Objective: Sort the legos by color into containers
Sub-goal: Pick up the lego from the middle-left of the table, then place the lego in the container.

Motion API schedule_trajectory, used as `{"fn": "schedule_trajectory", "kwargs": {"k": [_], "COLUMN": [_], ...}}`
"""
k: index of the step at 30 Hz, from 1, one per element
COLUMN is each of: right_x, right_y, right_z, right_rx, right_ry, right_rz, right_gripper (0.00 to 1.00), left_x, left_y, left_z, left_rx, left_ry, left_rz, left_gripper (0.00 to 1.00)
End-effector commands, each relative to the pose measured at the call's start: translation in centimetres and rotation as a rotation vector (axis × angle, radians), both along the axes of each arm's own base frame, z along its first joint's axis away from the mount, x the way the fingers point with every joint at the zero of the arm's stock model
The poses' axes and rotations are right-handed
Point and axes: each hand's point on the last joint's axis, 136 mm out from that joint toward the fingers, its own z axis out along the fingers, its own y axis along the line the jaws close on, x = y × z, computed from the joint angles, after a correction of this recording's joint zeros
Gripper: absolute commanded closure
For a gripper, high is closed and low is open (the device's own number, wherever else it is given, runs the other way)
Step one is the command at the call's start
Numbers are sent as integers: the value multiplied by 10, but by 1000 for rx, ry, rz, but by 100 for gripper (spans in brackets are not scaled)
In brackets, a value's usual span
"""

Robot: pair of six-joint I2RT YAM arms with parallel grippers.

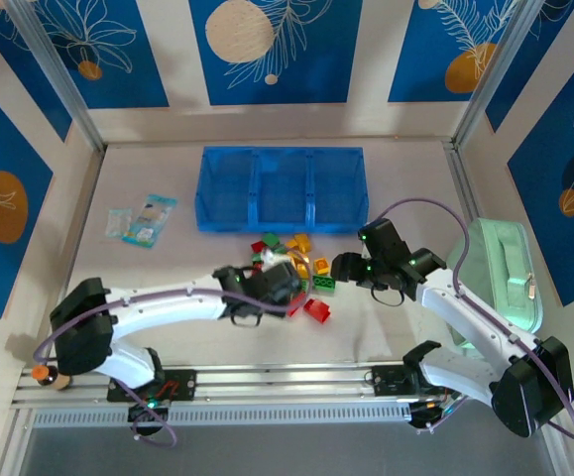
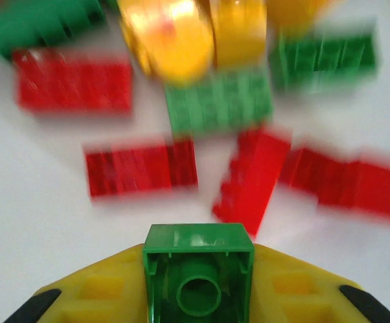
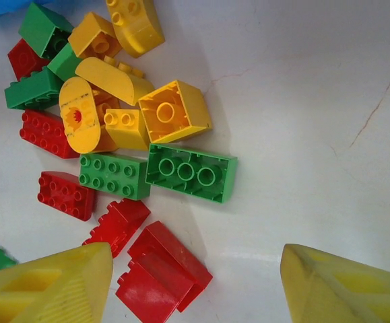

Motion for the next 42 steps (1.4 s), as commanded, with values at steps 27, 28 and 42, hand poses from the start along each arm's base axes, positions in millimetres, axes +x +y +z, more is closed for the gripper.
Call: {"fn": "schedule_trajectory", "kwargs": {"k": [27, 28, 42], "right_x": [-23, -25, -48], "right_y": [26, 31, 56], "right_z": [0, -1, -39], "right_rx": [-31, -39, -377], "right_ry": [21, 16, 61], "right_rz": [142, 175, 412], "right_gripper": [24, 24, 31], "left_x": [258, 250, 102], "left_y": [-24, -22, 75], "left_z": [120, 131, 78], "left_rx": [-139, -155, -236], "left_ry": [-210, -229, -185], "left_rz": [55, 47, 137], "left_gripper": [23, 23, 21]}}
